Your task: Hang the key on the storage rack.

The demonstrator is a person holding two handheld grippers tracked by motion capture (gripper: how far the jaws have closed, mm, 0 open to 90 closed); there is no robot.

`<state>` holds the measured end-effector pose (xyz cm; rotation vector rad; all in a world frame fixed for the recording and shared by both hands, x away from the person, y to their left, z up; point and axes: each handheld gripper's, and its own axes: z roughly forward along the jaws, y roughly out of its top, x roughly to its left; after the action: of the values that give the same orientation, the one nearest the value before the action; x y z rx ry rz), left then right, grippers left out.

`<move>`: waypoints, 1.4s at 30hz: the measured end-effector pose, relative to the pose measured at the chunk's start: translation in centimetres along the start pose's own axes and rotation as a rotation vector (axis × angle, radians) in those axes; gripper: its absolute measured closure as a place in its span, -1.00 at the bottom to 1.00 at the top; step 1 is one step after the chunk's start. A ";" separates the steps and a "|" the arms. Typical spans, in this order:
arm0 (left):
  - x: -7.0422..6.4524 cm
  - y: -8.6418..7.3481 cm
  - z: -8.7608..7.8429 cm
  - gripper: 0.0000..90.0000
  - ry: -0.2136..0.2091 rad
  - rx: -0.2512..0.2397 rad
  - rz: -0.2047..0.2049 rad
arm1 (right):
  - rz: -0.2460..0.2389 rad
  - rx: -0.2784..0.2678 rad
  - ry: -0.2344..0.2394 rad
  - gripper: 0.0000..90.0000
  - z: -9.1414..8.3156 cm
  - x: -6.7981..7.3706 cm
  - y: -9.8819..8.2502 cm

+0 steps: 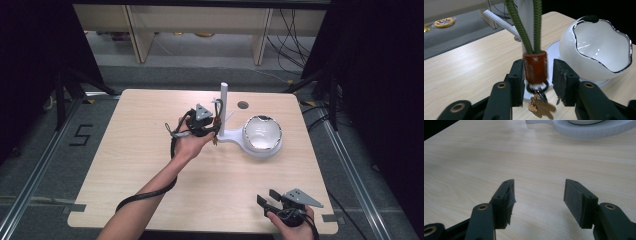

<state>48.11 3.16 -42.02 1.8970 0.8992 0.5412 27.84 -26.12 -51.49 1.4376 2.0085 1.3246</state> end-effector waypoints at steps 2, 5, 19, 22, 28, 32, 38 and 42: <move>0.0 -0.1 -0.1 0.28 0.000 -0.003 0.005 | 0.010 -0.005 0.007 -0.05 0.0 0.0 0.0; 0.0 -0.6 -0.2 0.19 -0.004 0.004 -0.008 | 0.009 0.001 0.002 -0.05 0.0 0.1 0.0; 1.7 -3.1 -3.9 0.01 0.022 0.024 0.047 | 0.005 -0.003 -0.002 -0.05 0.0 0.1 0.0; 2.0 -3.6 -4.8 0.00 0.027 0.028 0.057 | 0.049 0.008 0.008 -0.05 -0.1 0.4 0.0; 2.2 -4.7 -6.0 -0.02 0.022 0.026 0.052 | 0.050 0.017 -0.009 -0.05 0.0 0.5 0.0; 2.3 -5.9 -7.1 -0.02 0.016 0.043 0.054 | 0.067 0.021 0.003 -0.05 -0.1 0.7 0.0; 2.6 -7.1 -8.2 -0.03 0.013 0.044 0.047 | 0.064 0.003 0.014 -0.06 0.1 0.7 -0.1; 2.7 -7.7 -8.9 -0.03 0.015 0.034 0.028 | 0.064 0.003 0.014 -0.06 0.1 0.7 -0.1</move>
<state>40.89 12.49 -44.73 1.9414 0.8980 0.5607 27.62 -25.47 -51.46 1.5102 1.9897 1.3615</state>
